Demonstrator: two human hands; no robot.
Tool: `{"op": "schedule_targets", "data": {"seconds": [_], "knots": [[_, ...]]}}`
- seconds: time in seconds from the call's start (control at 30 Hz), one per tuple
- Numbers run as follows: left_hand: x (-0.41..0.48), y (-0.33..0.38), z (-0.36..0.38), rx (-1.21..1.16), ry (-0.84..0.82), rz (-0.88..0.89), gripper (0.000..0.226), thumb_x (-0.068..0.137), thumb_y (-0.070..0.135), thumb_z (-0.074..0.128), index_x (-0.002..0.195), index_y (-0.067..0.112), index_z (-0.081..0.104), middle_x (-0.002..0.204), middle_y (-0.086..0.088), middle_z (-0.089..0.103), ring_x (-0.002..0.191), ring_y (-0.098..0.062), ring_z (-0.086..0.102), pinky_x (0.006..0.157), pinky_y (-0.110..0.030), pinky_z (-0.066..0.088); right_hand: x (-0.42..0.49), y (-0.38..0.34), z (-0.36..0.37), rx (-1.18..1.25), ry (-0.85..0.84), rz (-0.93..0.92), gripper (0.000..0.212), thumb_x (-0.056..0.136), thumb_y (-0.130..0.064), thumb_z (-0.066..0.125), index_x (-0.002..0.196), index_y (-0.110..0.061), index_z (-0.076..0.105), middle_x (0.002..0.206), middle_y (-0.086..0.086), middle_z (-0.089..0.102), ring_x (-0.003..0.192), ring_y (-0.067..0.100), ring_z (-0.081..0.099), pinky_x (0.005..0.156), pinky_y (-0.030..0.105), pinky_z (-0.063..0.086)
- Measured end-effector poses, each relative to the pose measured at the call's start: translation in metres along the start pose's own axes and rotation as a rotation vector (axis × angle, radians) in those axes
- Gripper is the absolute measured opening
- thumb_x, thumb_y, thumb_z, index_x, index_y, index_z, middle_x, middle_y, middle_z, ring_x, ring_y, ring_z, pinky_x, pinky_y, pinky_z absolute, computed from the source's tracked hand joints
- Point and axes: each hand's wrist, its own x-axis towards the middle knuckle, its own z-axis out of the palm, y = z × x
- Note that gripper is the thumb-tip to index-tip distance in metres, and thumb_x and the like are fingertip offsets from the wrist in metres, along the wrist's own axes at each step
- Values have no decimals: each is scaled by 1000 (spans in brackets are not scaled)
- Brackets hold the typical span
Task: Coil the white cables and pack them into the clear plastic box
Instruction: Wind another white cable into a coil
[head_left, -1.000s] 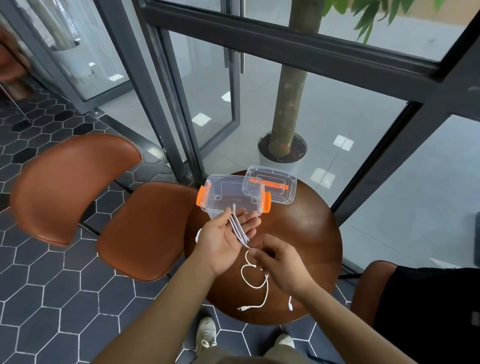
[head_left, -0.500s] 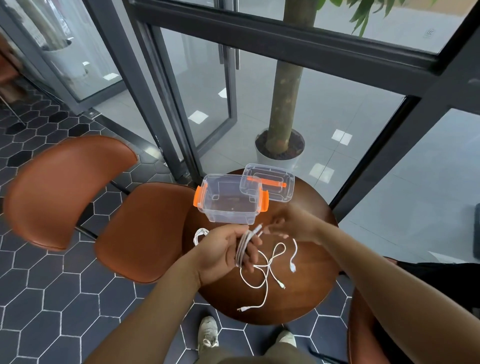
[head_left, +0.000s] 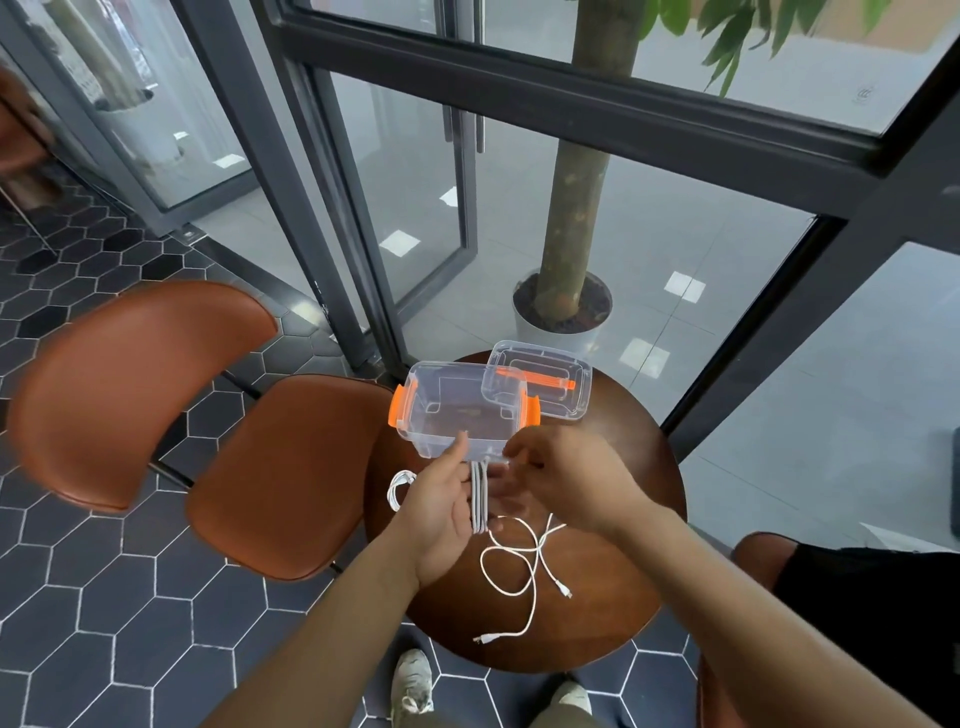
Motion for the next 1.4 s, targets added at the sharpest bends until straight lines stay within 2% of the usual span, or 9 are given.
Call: {"op": "schedule_targets", "data": {"seconds": [0.4,0.57,0.67,0.73,0.83,0.9,1.0,1.23,1.4], "knots": [[10,11,10,-448,-8,95,43,99,32,51,121,-3,55,114,-26,70,107,-37,70,108,-51,44,-44,-4,47,403,272,134,8,93,-22,68,98,-19,63,77,-9,72,70,13,69,64,33,54],[15,15,20,-397,49,160,19,100,11,47,89,6,62,72,-7,64,67,-21,69,78,-33,47,-49,1,66,292,313,119,9,87,-21,71,95,-25,73,83,-19,60,84,14,59,67,28,50],[16,15,21,-472,28,138,17,100,7,45,90,5,59,64,-6,55,57,-19,60,70,-32,45,-45,6,68,314,347,232,8,86,-25,75,91,-30,75,82,-13,59,80,9,57,63,22,44],[16,12,20,-509,0,120,15,98,7,45,91,4,58,63,-6,53,56,-17,55,67,-30,46,-40,8,61,585,251,364,9,87,-19,74,89,-28,75,76,-3,71,71,10,67,64,26,51],[12,9,20,-489,-31,123,10,88,9,48,87,4,57,60,-4,46,55,-16,46,64,-28,41,-36,7,48,1240,159,523,15,91,0,63,96,-4,77,90,24,75,86,40,73,80,46,58],[10,8,18,-442,-51,120,13,88,9,45,84,4,56,57,-4,44,50,-17,44,58,-29,41,-35,8,46,1410,117,546,19,95,-7,61,99,7,74,99,35,71,89,43,71,87,52,57],[7,7,14,-401,-116,105,20,90,9,39,81,3,56,51,-5,43,42,-18,44,52,-30,43,-33,5,48,1389,115,486,31,96,-23,66,102,8,69,101,40,66,85,39,70,83,53,60],[3,5,9,-332,-236,30,20,85,7,36,79,3,55,49,-7,45,40,-20,46,51,-33,44,-34,2,37,1248,34,274,14,95,-13,68,103,-11,79,92,38,68,76,36,60,75,50,49],[2,14,18,-172,-201,14,17,87,5,43,83,-1,58,63,-17,56,58,-31,62,68,-39,50,-34,-5,38,1191,224,384,18,87,-1,72,86,-15,83,77,29,71,64,28,61,65,45,52]]}}
